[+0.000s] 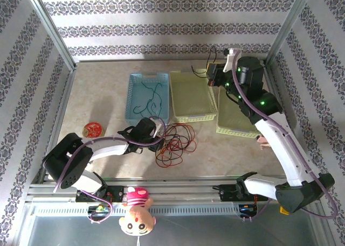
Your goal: Untangle the cables
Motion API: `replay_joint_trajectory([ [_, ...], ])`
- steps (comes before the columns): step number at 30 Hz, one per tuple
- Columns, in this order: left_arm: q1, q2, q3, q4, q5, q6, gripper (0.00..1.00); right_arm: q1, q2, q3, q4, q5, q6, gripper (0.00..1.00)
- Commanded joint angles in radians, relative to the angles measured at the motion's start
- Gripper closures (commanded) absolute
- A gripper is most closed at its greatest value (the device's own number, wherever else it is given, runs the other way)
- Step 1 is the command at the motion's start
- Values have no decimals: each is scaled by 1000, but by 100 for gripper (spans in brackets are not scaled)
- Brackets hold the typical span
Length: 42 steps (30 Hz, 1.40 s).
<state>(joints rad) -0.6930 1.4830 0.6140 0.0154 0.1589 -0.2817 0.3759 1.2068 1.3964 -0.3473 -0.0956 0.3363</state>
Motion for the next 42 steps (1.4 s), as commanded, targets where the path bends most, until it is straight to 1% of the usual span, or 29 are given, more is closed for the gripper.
replay_joint_trajectory([
  [1, -11, -45, -8, 30, -15, -27, 59, -32, 46, -15, 27, -20, -4, 100],
  [5, -11, -77, 5, 17, -26, -30, 59, -67, 119, -67, 63, -56, 22, 100],
  [8, -11, -106, 12, 5, -37, -31, 59, -66, 198, -85, 70, -73, 43, 100],
  [14, -11, -182, -1, -21, -96, -35, 59, -44, 359, -124, 125, -86, 121, 95],
  [15, -11, -195, -6, -23, -112, -38, 58, -39, 392, -115, 119, -90, 128, 92],
  [16, -11, -205, -10, -26, -124, -40, 58, -36, 418, -101, 102, -96, 133, 82],
  [17, -11, -219, -14, -30, -139, -43, 58, -30, 446, -84, 76, -96, 136, 69],
  [18, -11, -229, -18, -34, -153, -46, 58, -26, 465, -70, 50, -87, 138, 62],
  [20, -11, -241, -22, -49, -185, -55, 57, -9, 474, -63, 12, -36, 138, 56],
  [22, -12, -246, -22, -66, -225, -64, 56, 7, 459, -71, -9, 22, 131, 52],
  [24, -11, -249, -27, -76, -256, -71, 56, 34, 435, -73, -41, 75, 108, 51],
  [26, -11, -251, -32, -73, -283, -79, 55, 70, 406, -78, -67, 69, 71, 50],
  [29, -10, -260, -40, -65, -339, -92, 54, 145, 366, -117, -97, -44, 4, 50],
  [32, -4, -272, -49, -60, -412, -116, 54, 250, 337, -183, -115, -165, -39, 50],
  [36, 6, -279, -54, -58, -454, -138, 53, 385, 360, -233, -143, -249, -57, 50],
  [38, 9, -280, -53, -62, -450, -139, 53, 426, 384, -236, -158, -254, -58, 50],
  [42, 9, -285, -53, -74, -447, -140, 53, 474, 419, -237, -183, -197, -72, 50],
])
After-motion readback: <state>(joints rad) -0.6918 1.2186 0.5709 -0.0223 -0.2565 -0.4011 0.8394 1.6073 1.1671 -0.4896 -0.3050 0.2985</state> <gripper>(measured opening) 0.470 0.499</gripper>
